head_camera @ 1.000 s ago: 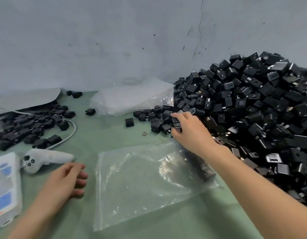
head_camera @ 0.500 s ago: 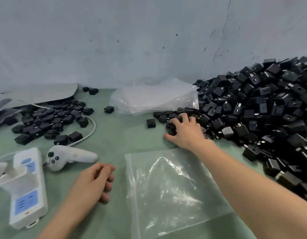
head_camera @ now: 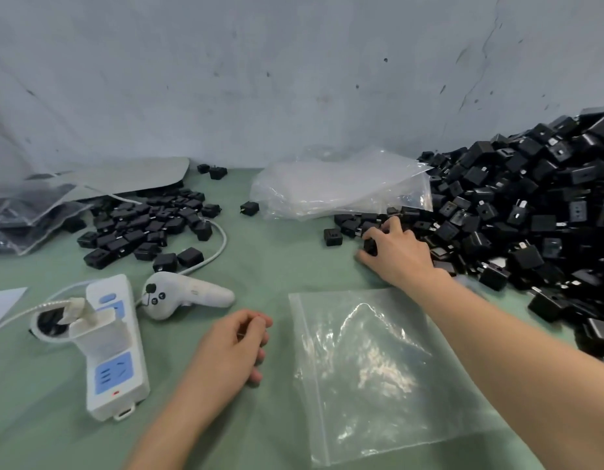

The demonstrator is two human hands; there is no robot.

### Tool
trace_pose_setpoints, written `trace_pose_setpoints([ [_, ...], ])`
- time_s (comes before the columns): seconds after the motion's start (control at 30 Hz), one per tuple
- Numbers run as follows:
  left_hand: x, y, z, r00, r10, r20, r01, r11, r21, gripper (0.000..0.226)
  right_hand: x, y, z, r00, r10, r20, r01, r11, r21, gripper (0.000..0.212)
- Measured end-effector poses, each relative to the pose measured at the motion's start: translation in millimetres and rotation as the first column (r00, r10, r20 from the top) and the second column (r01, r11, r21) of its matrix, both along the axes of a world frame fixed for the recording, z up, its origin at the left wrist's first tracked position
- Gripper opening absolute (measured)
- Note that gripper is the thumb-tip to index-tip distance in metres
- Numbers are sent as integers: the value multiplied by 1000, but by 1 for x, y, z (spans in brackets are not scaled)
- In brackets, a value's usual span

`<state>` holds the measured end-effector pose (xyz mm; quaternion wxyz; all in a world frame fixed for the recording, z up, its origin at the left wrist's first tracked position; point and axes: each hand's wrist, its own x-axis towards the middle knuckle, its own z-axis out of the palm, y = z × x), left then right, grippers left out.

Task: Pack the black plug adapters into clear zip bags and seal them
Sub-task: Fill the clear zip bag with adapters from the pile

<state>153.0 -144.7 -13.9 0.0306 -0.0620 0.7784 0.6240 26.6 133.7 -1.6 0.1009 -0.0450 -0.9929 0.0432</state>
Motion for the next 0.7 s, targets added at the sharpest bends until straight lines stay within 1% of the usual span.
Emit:
trace_pose_setpoints([
  [0.13,1,-1,0,1000,2,-3,-2,1000,-8,20,6,-1,-3,997,3,-79,-6,999,-32,39],
  [0.23,3,-1,0,1000,2,-11,-3,999,-32,20,13,3,-5,983,5,-186,-32,989,-142,34],
  [0.3,3,-1,-1,1000,4,-17,-5,999,-39,20,15,5,-2,972,-35,-232,-32,959,-281,30],
  [0.33,3,-2,-1,1000,5,-20,-6,999,-42,20,15,6,-1,967,-68,-245,-29,928,-371,28],
  [0.37,3,-2,-2,1000,5,-22,-6,999,-44,20,14,7,2,961,-113,-252,-22,878,-477,26],
  [0.4,3,-2,-2,1000,5,-24,-7,999,-46,20,13,8,6,952,-172,-252,-16,796,-606,24],
  [0.43,3,-2,-2,1000,6,-26,-7,999,-47,20,11,9,12,941,-239,-239,-23,661,-750,21],
  [0.47,3,-2,-2,1000,6,-27,-7,999,-47,20,10,11,19,931,-302,-204,-46,457,-888,17],
  [0.5,3,-2,-2,1000,6,-27,-7,999,-45,20,11,14,28,927,-350,-138,-74,192,-979,13],
  [0.53,3,-2,-3,1000,8,-28,-9,999,-44,20,13,18,36,933,-356,-48,-90,-103,-991,9],
  [0.57,3,-2,-3,999,11,-30,-12,999,-45,21,18,22,43,949,-315,22,-106,-383,-918,9],
  [0.6,3,-2,-3,999,14,-32,-16,999,-52,21,23,25,47,966,-255,38,-130,-607,-784,13],
  [0.63,3,-2,-3,999,16,-35,-18,998,-62,21,30,27,50,976,-217,15,-159,-760,-630,18],
  [0.67,3,-1,-4,999,16,-37,-19,997,-69,21,38,27,51,981,-192,-20,-177,-850,-496,24],
  [0.7,2,-1,-4,999,18,-40,-21,997,-71,21,45,27,51,984,-169,-58,-178,-901,-395,31],
])
